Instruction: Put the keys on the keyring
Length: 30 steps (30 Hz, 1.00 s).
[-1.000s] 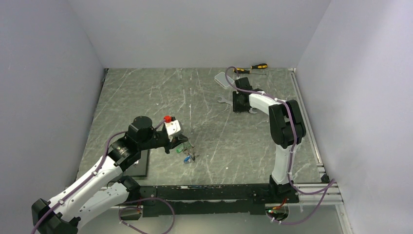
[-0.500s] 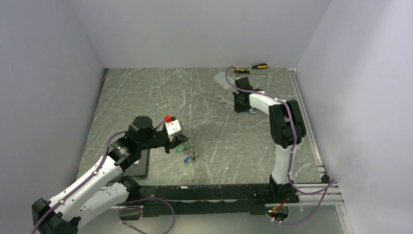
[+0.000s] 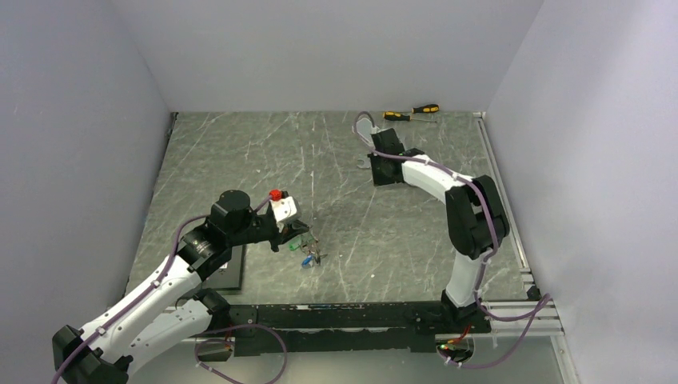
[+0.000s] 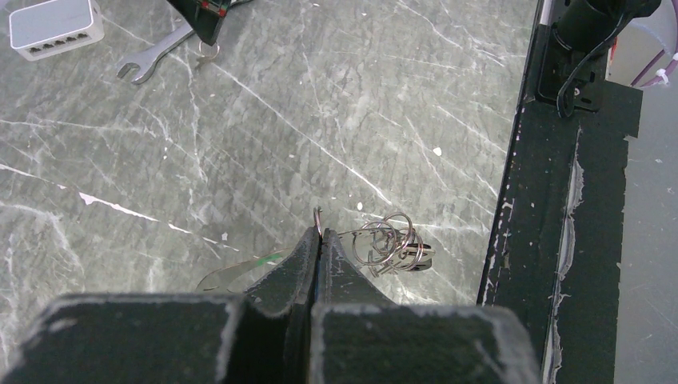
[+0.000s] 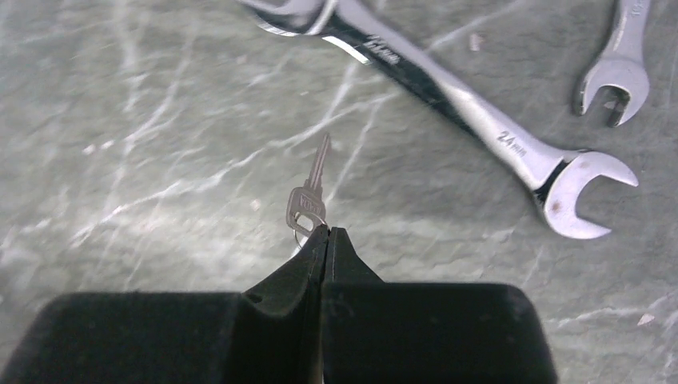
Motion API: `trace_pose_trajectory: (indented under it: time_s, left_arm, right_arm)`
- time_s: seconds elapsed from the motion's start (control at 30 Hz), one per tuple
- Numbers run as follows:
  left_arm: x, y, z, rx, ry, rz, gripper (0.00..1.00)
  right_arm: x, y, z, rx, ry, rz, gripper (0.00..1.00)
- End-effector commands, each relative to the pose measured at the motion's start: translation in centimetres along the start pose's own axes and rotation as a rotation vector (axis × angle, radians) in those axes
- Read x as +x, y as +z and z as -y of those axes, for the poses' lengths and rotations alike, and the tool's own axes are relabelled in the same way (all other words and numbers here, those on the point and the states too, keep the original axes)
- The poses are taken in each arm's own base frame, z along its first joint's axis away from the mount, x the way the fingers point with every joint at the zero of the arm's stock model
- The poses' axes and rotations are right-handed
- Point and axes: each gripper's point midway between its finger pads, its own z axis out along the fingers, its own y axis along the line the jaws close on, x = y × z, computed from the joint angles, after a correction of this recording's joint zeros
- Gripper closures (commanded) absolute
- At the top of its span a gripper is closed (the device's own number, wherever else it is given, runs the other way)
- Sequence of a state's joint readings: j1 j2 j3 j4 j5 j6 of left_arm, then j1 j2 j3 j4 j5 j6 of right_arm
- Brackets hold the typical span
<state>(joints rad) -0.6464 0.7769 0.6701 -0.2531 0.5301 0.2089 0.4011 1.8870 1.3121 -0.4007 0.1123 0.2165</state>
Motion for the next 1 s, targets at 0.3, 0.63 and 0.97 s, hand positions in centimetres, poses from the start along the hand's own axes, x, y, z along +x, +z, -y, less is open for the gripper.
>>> trace_pose_trajectory:
  time_s: [0.3, 0.63, 0.97]
  left_arm:
    - [-3.6, -0.3, -0.2, 0.012, 0.072, 0.092, 1.00]
    - [-3.6, 0.0, 0.7, 0.078, 0.080, 0.096, 1.00]
    - [-3.6, 0.2, 2.0, 0.165, 0.103, 0.108, 1.00]
  right_arm:
    - [-2.4, -9.2, -4.5, -0.113, -0.132, 0.243, 1.00]
    - [-2.1, -18.0, -9.8, -0.335, -0.322, 0.428, 1.00]
    - [0.4, -26.1, -13.0, -0.556, -0.429, 0.535, 1.00]
